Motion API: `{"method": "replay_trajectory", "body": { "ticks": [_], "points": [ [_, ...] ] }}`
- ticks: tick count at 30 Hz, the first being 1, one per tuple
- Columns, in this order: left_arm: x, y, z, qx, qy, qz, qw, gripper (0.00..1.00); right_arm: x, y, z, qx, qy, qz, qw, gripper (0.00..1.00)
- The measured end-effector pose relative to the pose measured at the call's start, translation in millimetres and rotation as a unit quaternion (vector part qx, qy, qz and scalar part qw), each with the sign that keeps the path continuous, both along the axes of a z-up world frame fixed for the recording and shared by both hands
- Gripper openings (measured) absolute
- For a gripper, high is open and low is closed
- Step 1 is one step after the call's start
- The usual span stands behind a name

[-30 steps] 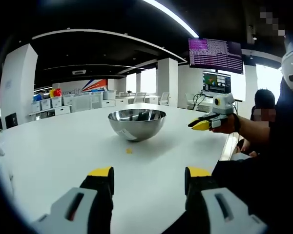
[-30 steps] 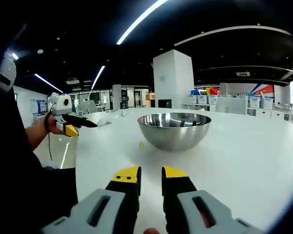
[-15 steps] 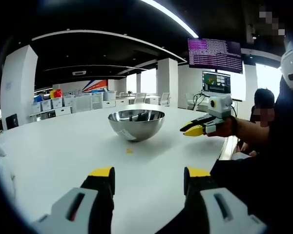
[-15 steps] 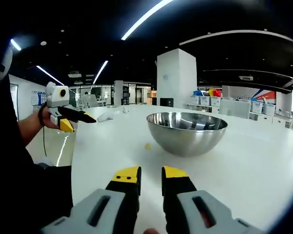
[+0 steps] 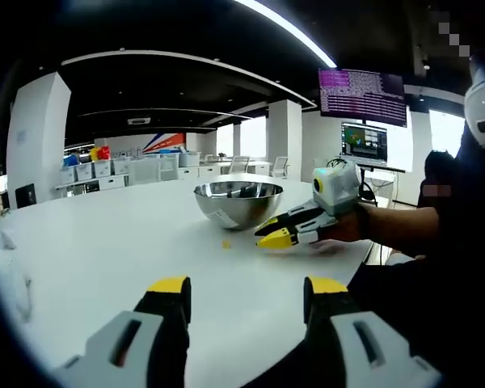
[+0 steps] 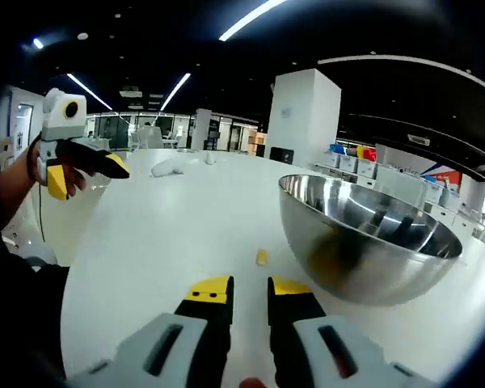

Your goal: Pick up the QQ candy scattered on the table and place it into the stainless steel bowl on the table

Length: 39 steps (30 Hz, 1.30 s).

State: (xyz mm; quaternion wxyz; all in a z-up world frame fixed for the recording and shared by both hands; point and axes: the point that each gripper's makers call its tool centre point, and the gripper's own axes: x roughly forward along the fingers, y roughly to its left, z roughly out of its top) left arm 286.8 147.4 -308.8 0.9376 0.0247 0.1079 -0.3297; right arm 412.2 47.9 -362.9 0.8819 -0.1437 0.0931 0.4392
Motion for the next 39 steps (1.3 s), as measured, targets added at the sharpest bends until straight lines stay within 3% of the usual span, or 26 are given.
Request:
{"method": "replay_trajectory", "body": {
  "ticks": [7,10,19,22,32,39],
  "points": [
    [-0.2,20.3,-2.6,-0.003,0.003,0.015,0.9999,0.56,25.1,10.9,-6.6,-0.001,0.006,-0.051,0.9987,0.18],
    [1.3,25.5,-4.2,-0.005,0.004,0.020,0.9998,0.56,29.6,17.2,-6.3,0.001,0.009,-0.054,0.9985,0.16],
    [4.6,23.4,-7.8,-0.008,0.008,0.016,0.9998,0.55,40.1,24.3,-10.0,-0.015,0.003,-0.069,0.9975,0.15],
    [5.1,22.8,-7.4,-0.007,0.008,0.015,0.9998,0.55,43.3,21.9,-9.6,-0.015,0.006,-0.074,0.9971,0.10],
    [4.6,19.6,-2.2,-0.003,0.005,0.012,0.9999,0.55,34.5,19.6,-3.6,0.017,0.032,-0.062,0.9974,0.08],
    [8.0,10.9,2.6,0.000,0.001,0.009,1.0000,0.55,7.2,-1.4,11.8,0.034,0.031,-0.030,0.9985,0.08]
  ]
}}
